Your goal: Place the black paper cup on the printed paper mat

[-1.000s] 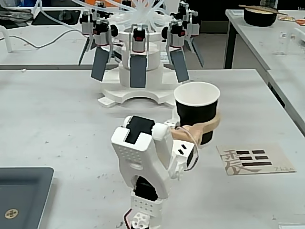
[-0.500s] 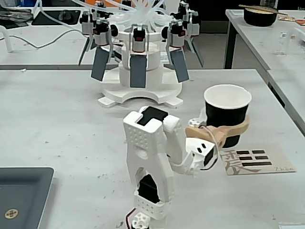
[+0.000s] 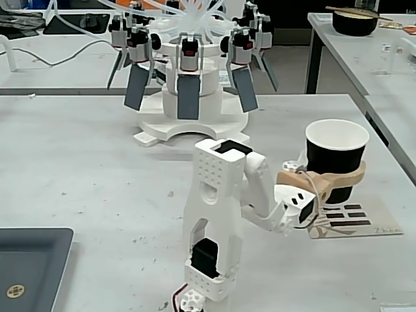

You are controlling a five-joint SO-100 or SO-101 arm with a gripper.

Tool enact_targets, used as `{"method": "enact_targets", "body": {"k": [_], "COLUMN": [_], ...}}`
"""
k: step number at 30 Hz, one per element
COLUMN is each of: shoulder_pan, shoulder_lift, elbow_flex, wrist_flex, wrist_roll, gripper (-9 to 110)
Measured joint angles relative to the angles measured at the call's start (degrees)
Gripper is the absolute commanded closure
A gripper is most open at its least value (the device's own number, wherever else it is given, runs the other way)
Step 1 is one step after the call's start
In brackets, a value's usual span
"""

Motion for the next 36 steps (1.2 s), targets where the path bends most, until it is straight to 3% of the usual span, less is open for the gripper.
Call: {"method": "enact_targets", "body": {"k": [36], "shoulder_pan": [1.5], "shoulder_lift": [-35.1], "elbow_flex": [-30.6], "wrist_flex": [-5.3], "wrist_roll": [-1.1], "gripper": [92]}}
